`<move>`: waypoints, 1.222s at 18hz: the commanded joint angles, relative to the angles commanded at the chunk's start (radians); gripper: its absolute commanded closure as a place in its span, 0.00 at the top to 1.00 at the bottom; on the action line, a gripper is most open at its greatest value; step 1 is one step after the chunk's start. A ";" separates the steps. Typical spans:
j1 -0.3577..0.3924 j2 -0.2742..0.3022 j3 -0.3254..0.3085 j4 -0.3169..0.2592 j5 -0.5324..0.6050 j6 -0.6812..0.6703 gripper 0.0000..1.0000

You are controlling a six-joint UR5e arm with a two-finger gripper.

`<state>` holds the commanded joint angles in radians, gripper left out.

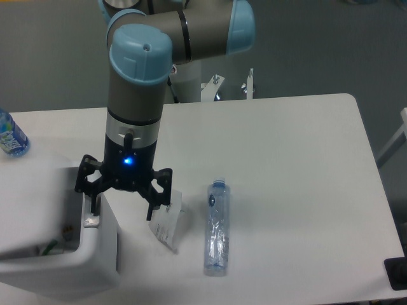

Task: Open the trash can
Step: 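Raise the gripper away from the opened trash can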

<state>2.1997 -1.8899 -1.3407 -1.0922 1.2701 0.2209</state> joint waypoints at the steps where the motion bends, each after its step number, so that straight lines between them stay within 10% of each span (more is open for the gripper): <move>1: 0.000 0.000 0.000 0.000 0.000 0.000 1.00; 15: 0.156 0.034 0.158 0.043 0.176 0.020 1.00; 22: 0.290 0.100 0.086 -0.064 0.210 0.544 1.00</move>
<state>2.4894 -1.7902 -1.2547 -1.1564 1.4803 0.7646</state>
